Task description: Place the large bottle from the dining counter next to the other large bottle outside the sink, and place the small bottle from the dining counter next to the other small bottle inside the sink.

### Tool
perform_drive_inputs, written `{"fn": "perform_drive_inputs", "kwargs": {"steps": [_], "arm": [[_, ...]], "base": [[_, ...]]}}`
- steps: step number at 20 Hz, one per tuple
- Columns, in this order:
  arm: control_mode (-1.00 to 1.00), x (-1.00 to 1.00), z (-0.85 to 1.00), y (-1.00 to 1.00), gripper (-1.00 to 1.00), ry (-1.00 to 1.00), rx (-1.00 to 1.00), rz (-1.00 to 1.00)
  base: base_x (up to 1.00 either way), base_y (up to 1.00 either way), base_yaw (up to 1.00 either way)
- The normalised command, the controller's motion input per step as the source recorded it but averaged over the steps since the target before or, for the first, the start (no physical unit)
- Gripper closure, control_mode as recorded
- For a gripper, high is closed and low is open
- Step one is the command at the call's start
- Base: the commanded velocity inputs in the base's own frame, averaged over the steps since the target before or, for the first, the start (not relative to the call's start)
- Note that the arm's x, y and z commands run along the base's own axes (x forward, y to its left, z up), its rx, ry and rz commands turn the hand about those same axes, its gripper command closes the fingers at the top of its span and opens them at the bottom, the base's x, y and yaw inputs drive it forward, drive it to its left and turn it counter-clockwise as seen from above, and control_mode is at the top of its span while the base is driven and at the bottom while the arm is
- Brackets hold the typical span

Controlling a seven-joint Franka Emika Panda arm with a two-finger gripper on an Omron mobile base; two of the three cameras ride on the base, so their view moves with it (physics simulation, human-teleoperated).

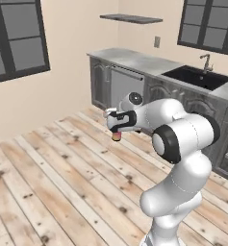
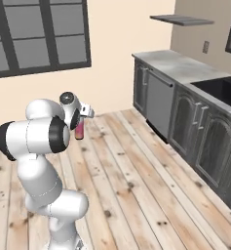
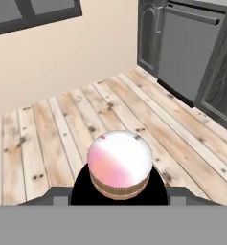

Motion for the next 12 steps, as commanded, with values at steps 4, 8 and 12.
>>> {"fn": "perform_drive_inputs", "kwargs": {"steps": [4, 8, 12], "arm": [[1.0, 0.0, 0.0, 0.0, 1.0, 0.0, 0.0, 0.0], [1.0, 0.0, 0.0, 0.0, 1.0, 0.0, 0.0, 0.0], [1.0, 0.0, 0.0, 0.0, 1.0, 0.0, 0.0, 0.0]], "base": [[0.68, 0.07, -0.37], [0.52, 0.03, -0.4], [0.43, 0.04, -0.4]]}}
